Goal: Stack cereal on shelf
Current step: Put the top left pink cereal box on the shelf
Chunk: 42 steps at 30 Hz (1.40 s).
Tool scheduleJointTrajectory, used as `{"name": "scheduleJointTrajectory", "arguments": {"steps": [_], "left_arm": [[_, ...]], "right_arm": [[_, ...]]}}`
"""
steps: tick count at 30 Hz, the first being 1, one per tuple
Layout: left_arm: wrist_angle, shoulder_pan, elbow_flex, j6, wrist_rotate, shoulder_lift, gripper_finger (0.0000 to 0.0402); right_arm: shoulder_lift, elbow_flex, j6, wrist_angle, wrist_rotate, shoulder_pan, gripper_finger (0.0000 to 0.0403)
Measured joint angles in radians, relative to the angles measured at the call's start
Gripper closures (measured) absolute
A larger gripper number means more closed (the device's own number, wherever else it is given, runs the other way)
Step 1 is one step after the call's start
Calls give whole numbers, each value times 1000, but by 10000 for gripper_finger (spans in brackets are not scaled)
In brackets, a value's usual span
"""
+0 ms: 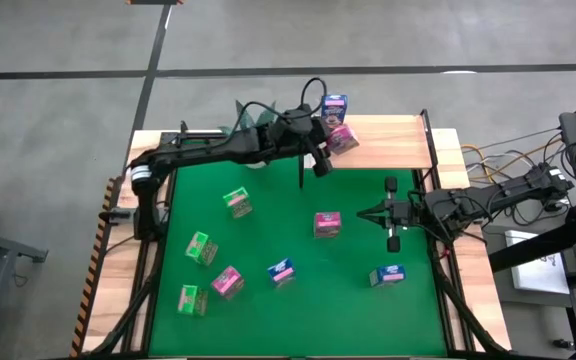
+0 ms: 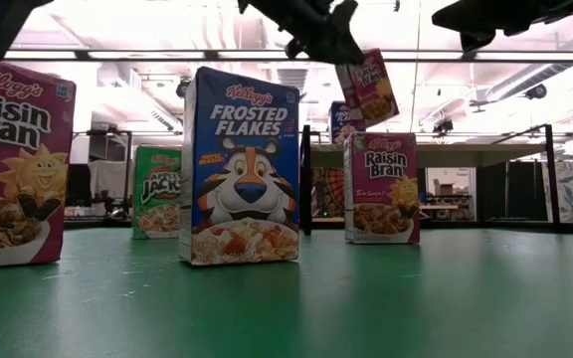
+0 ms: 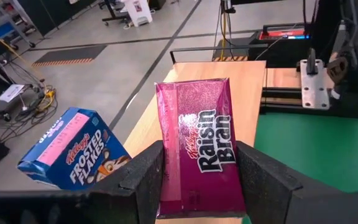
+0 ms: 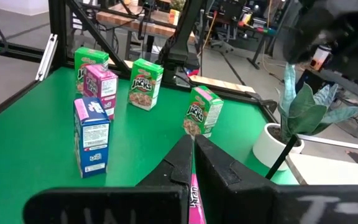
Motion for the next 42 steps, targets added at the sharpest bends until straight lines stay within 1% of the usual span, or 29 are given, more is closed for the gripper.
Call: {"name": "scheduleJointTrajectory", "arguments": {"steps": [7, 10, 20, 32, 39, 42], "left_arm": [[2, 7, 0, -3, 1, 35, 235], [4, 8, 0, -5, 36, 47, 235], [8, 13, 0, 13, 50, 52, 233], [13, 18, 0, 18, 50, 52, 177], [8, 18, 0, 16, 49, 50, 173], [-14, 12, -1, 15, 48, 37, 173]], "right_arm": [[0, 0, 7, 1, 0, 0, 394], [0, 0, 8, 1, 0, 0, 394], [0, 0, 20, 1, 8, 0, 394], [1, 0, 27, 4, 9, 0, 394], [14, 0, 60, 9, 21, 0, 394], [40, 0, 103, 9, 85, 0, 394]]}}
